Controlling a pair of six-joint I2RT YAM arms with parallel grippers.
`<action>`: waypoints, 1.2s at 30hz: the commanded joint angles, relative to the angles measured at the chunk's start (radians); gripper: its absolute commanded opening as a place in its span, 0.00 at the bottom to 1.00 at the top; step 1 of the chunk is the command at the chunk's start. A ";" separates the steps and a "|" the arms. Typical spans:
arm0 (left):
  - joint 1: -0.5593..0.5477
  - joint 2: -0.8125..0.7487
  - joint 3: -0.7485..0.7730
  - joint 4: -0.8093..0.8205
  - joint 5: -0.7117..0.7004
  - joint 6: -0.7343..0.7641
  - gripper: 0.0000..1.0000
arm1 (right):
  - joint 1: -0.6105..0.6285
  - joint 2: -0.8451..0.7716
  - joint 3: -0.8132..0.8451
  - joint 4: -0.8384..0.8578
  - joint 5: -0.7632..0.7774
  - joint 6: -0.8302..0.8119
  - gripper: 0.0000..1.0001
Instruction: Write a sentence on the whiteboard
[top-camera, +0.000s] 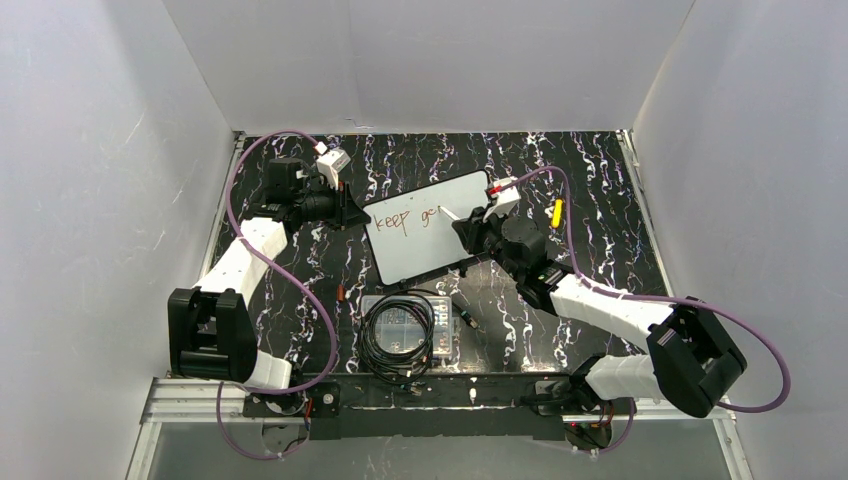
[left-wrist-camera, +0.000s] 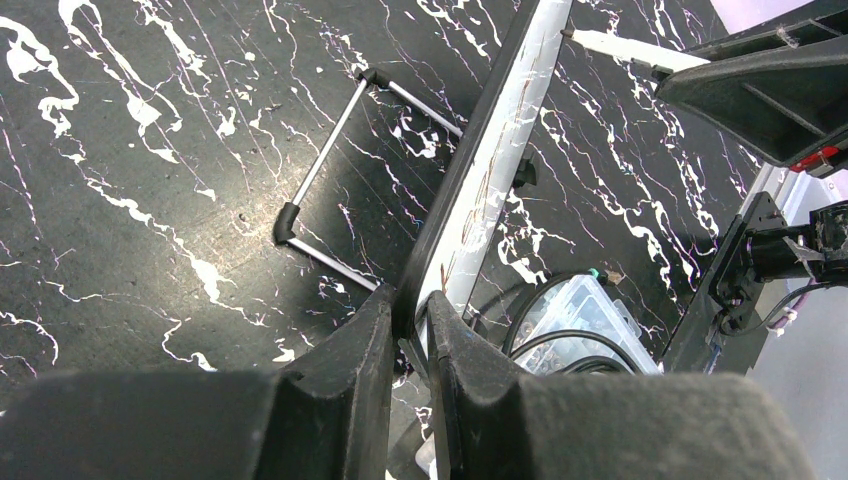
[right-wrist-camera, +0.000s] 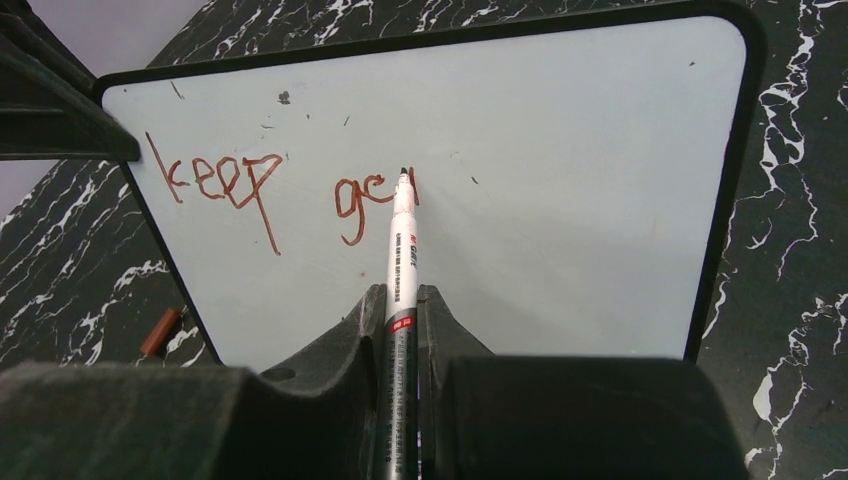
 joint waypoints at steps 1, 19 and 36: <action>0.006 -0.040 0.032 -0.006 0.002 0.023 0.00 | -0.002 0.010 0.041 0.071 0.026 -0.020 0.01; 0.005 -0.036 0.035 -0.005 0.003 0.024 0.00 | -0.003 0.028 0.048 0.103 0.026 -0.022 0.01; 0.006 -0.034 0.034 -0.005 0.005 0.024 0.00 | -0.004 0.060 0.051 0.118 0.041 -0.020 0.01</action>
